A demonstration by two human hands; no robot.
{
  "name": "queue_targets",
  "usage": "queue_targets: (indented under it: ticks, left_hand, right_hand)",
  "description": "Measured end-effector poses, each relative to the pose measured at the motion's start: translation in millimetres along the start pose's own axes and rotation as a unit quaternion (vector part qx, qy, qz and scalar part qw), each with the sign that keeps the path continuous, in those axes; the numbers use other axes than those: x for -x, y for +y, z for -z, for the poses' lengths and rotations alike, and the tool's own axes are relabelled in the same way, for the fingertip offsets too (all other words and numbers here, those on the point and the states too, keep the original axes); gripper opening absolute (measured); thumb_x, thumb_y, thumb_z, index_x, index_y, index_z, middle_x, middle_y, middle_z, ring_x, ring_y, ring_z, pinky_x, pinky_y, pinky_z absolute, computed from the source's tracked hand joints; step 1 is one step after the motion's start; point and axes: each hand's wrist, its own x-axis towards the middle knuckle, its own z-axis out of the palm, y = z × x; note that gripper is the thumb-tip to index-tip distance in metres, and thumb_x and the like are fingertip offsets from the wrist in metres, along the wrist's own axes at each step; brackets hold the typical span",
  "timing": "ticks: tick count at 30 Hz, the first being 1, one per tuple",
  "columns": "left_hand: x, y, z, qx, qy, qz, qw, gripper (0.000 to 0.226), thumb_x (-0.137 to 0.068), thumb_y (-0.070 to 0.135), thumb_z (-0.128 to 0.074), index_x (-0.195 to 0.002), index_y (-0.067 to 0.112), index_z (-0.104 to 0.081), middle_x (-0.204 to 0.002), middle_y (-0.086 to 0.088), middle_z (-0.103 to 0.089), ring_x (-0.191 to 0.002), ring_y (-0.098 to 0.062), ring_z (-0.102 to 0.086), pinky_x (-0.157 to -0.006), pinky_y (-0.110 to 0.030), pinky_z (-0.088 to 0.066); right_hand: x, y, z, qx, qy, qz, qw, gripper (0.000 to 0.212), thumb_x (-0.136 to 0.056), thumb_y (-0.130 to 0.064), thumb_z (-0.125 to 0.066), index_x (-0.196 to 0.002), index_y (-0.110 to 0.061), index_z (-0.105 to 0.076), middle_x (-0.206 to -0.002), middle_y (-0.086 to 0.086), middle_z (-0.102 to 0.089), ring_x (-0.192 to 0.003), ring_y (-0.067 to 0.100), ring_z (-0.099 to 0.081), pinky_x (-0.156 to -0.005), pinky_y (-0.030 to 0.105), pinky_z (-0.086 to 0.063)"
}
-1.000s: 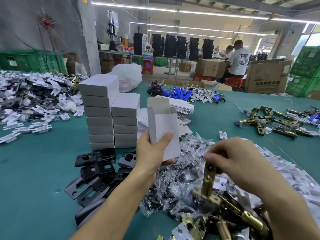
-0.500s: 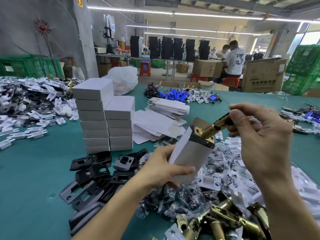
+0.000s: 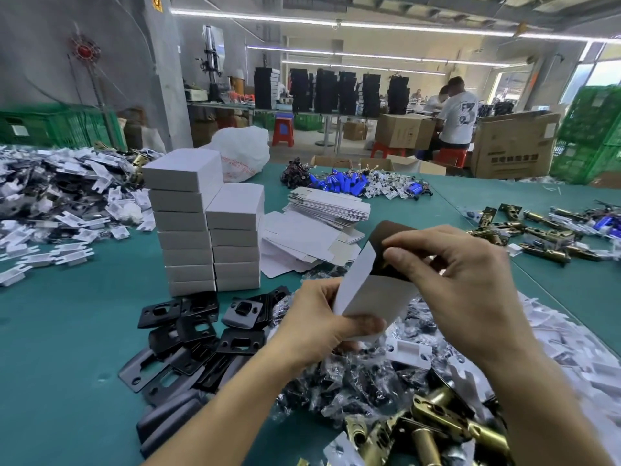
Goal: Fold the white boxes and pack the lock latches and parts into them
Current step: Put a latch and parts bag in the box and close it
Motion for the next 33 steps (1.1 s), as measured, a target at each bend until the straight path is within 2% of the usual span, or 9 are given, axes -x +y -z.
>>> queue_targets:
  ticks: [3, 5, 9, 11, 15, 18, 23, 28, 33]
  left_hand:
    - [-0.3, -0.1, -1.4, 0.016, 0.01, -0.004, 1.0, 0.028, -0.072, 0.008, -0.089, -0.092, 0.024, -0.078, -0.094, -0.006, -0.076, -0.077, -0.026, -0.072, -0.065, -0.046, -0.06]
    - [-1.0, -1.5, -1.5, 0.018, 0.012, -0.005, 1.0, 0.028, -0.072, 0.008, -0.089, -0.09, 0.025, -0.078, -0.094, -0.006, -0.076, -0.078, -0.025, -0.072, -0.065, -0.045, -0.061]
    - [-2.3, -3.8, -1.5, 0.028, 0.03, 0.0, 0.999, 0.03, -0.072, 0.009, -0.089, -0.099, 0.018, -0.078, -0.095, -0.008, -0.076, -0.086, -0.036, -0.072, -0.064, -0.046, -0.061]
    - [-3.3, -3.5, 0.4, 0.05, 0.054, 0.002, 0.997, 0.033, -0.069, 0.01, -0.09, -0.099, 0.013, -0.077, -0.096, -0.01, -0.076, -0.084, -0.036, -0.073, -0.063, -0.046, -0.062]
    - [-5.7, -0.6, 6.8, 0.165, 0.101, 0.008, 0.981, 0.05, -0.054, 0.02, -0.091, -0.098, 0.008, -0.072, -0.097, -0.009, -0.077, -0.084, -0.03, -0.076, -0.06, -0.039, -0.062]
    - [-8.6, 1.4, 6.9, 0.238, 0.136, -0.013, 0.962, 0.057, -0.048, 0.022, -0.091, -0.099, 0.007, -0.07, -0.098, -0.008, -0.077, -0.086, -0.03, -0.076, -0.061, -0.04, -0.062]
    - [-8.0, -0.3, 4.4, 0.21, 0.156, -0.026, 0.965, 0.054, -0.05, 0.026, -0.091, -0.098, 0.01, -0.074, -0.098, -0.008, -0.077, -0.087, -0.031, -0.075, -0.058, -0.037, -0.061]
    - [-8.0, -3.5, 4.5, 0.146, 0.183, -0.006, 0.972, 0.045, -0.057, 0.025, -0.088, -0.098, 0.014, -0.074, -0.09, -0.002, -0.077, -0.081, -0.027, -0.076, -0.058, -0.037, -0.062]
    - [-7.4, -3.9, 4.3, 0.127, 0.174, -0.025, 0.976, 0.041, -0.06, 0.025, -0.087, -0.098, 0.017, -0.073, -0.089, 0.001, -0.077, -0.081, -0.022, -0.076, -0.059, -0.034, -0.062]
  right_hand:
    - [2.2, -0.1, -2.3, 0.089, -0.011, 0.024, 0.996, 0.011, -0.082, -0.028, -0.073, -0.091, -0.03, -0.079, -0.079, -0.022, -0.064, -0.084, 0.015, -0.056, -0.078, 0.043, -0.048]
    - [4.0, 0.0, -4.0, 0.107, -0.01, 0.035, 0.994, 0.01, -0.082, -0.03, -0.072, -0.089, -0.031, -0.079, -0.072, -0.028, -0.051, -0.081, 0.014, -0.051, -0.076, 0.05, -0.046]
    - [2.8, 2.1, -6.6, 0.11, -0.003, 0.039, 0.993, 0.011, -0.088, -0.023, -0.069, -0.094, -0.024, -0.078, -0.078, -0.024, -0.058, -0.086, 0.009, -0.053, -0.078, 0.039, -0.047]
    - [-0.4, 3.0, -2.5, 0.08, 0.066, 0.028, 0.994, 0.013, -0.091, -0.021, -0.065, -0.098, -0.019, -0.075, -0.085, -0.013, -0.066, -0.085, 0.012, -0.06, -0.075, 0.033, -0.05]
    - [-3.3, 15.7, 13.2, 0.072, 0.157, -0.045, 0.984, 0.012, -0.095, -0.023, -0.062, -0.097, -0.019, -0.073, -0.077, -0.019, -0.063, -0.073, 0.002, -0.062, -0.068, 0.032, -0.052]
    - [1.1, 35.5, 18.5, 0.164, -0.02, -0.178, 0.97, 0.011, -0.094, -0.02, -0.064, -0.099, -0.017, -0.074, -0.083, -0.01, -0.069, -0.073, -0.003, -0.058, -0.075, 0.027, -0.047]
    - [8.1, 42.3, 9.7, 0.203, -0.32, -0.291, 0.879, 0.011, -0.081, -0.028, -0.08, -0.085, -0.023, -0.07, -0.083, -0.008, -0.071, -0.074, 0.002, -0.065, -0.064, 0.016, -0.049]
    - [12.1, 39.6, 1.1, 0.242, -0.34, -0.33, 0.846, 0.017, -0.072, -0.015, -0.086, -0.076, -0.018, -0.069, -0.079, -0.003, -0.07, -0.071, 0.009, -0.066, -0.068, 0.027, -0.056]
    - [9.4, 38.9, 5.3, 0.214, -0.266, -0.296, 0.892, 0.014, -0.087, -0.009, -0.07, -0.076, -0.014, -0.063, -0.075, 0.001, -0.068, -0.067, 0.012, -0.062, -0.06, 0.03, -0.052]
